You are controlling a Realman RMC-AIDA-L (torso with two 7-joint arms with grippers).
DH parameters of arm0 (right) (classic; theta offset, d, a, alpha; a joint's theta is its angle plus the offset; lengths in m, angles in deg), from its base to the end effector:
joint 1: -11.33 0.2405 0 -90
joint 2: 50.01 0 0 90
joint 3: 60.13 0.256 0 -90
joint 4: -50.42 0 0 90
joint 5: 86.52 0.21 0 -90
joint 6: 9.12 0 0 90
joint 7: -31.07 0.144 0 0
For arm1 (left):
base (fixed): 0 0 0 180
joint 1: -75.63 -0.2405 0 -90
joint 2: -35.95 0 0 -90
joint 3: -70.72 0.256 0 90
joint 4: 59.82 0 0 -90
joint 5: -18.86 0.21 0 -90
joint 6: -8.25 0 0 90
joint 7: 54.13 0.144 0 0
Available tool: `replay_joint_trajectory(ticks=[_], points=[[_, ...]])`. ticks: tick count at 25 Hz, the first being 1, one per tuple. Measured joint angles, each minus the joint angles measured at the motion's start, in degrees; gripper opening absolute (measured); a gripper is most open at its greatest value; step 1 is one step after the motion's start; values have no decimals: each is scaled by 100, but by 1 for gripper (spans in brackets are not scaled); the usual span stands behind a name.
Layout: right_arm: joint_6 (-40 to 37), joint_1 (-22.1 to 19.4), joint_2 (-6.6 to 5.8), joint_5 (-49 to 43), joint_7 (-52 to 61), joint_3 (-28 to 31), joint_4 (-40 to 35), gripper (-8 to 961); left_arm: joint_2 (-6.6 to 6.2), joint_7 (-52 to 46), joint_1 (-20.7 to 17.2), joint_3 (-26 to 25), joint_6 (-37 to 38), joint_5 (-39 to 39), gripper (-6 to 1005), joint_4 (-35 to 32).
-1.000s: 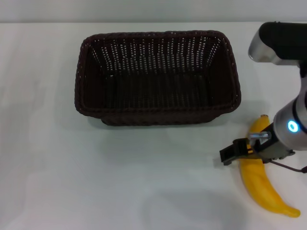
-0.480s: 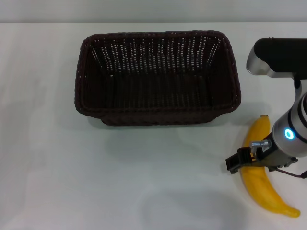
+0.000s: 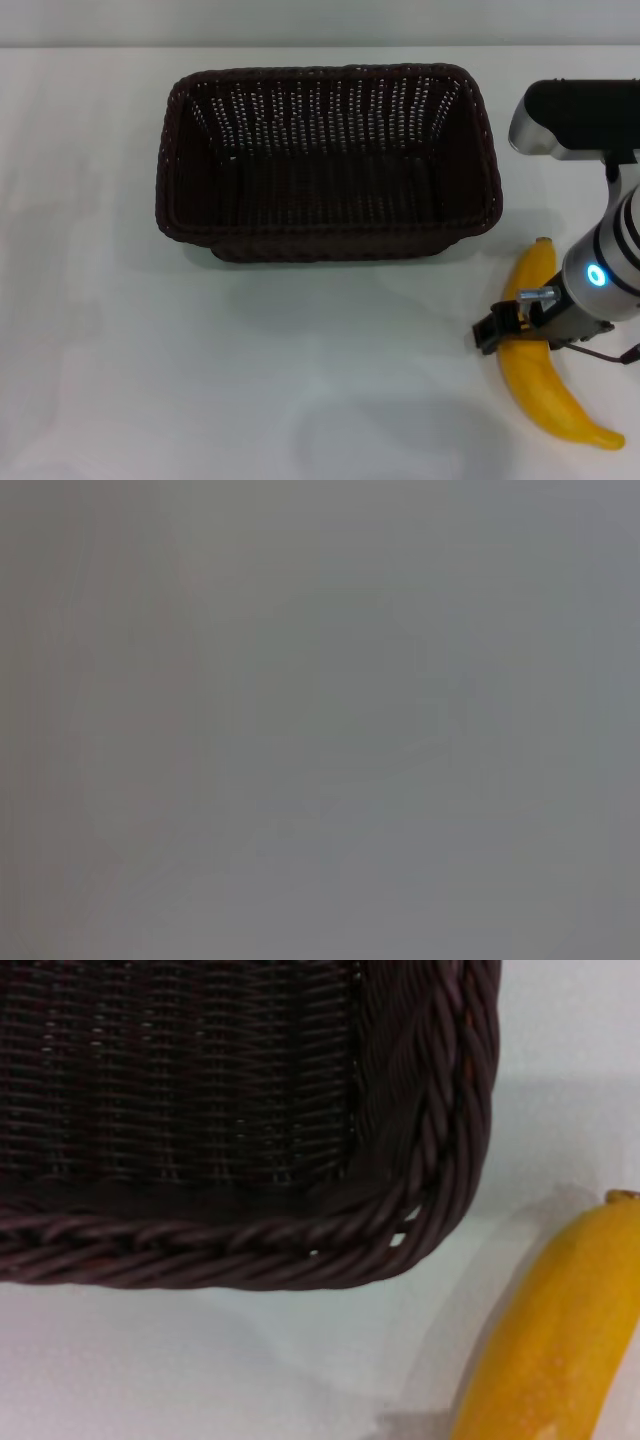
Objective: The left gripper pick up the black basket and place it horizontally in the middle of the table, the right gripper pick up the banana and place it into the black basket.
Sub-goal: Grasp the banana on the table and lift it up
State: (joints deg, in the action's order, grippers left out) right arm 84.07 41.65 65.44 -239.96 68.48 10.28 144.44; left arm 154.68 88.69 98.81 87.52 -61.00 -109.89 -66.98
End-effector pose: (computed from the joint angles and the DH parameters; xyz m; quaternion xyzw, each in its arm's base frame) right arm 0.1506 0.2929 -0.0370 -0.7168 0.6078 -0.1824 0.2890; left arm -0.3896 0.3127 0.0689 -0.5186 -0.3579 -0.4079 0.6607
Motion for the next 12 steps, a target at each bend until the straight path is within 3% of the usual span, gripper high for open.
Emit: replay_joint_trajectory(ticks=[3, 12], points=[[-27, 15, 4, -2, -84, 25, -155, 783, 0, 0, 1, -2, 1, -3, 764, -42], [2, 92, -3, -146, -179, -8, -230, 606, -7, 0, 66, -42, 153, -34, 765, -68]])
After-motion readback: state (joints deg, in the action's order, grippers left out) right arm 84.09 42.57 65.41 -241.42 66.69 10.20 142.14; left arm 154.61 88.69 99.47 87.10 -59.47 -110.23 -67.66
